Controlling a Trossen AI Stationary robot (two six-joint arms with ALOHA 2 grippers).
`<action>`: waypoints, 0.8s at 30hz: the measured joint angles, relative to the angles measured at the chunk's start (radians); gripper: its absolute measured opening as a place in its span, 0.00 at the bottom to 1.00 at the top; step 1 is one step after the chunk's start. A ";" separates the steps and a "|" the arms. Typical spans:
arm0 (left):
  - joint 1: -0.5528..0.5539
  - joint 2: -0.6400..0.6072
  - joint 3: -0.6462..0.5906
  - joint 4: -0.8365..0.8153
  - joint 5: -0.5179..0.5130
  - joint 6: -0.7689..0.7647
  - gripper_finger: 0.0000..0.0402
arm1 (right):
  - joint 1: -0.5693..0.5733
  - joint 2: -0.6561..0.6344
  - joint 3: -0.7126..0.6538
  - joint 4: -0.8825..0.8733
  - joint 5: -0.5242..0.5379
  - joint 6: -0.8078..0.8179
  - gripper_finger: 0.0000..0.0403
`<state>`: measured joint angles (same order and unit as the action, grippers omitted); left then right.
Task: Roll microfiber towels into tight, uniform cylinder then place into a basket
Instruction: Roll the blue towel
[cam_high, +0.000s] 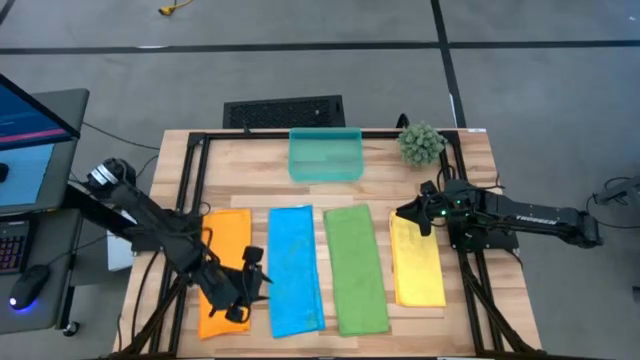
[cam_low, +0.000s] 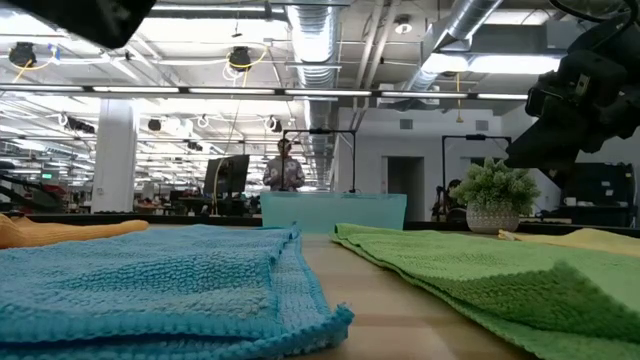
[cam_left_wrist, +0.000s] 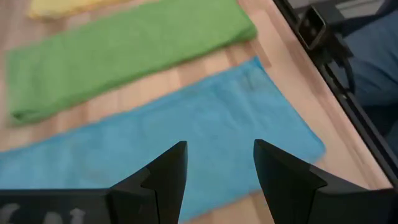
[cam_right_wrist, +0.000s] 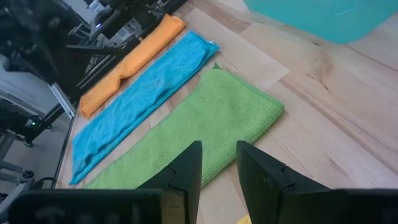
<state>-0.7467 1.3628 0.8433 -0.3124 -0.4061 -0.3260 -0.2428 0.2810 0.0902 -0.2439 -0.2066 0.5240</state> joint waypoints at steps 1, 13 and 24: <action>-0.011 0.016 0.000 0.008 0.000 -0.020 0.45 | 0.000 0.000 0.000 0.000 0.000 0.000 0.30; -0.099 0.165 0.000 0.191 0.010 -0.096 0.45 | 0.000 0.000 0.000 -0.002 0.000 0.000 0.31; -0.118 0.292 -0.002 0.324 0.044 -0.092 0.44 | 0.000 0.000 0.000 -0.002 0.000 0.000 0.31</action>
<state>-0.8646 1.6552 0.8417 0.0120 -0.3621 -0.4183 -0.2428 0.2813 0.0906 -0.2455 -0.2066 0.5239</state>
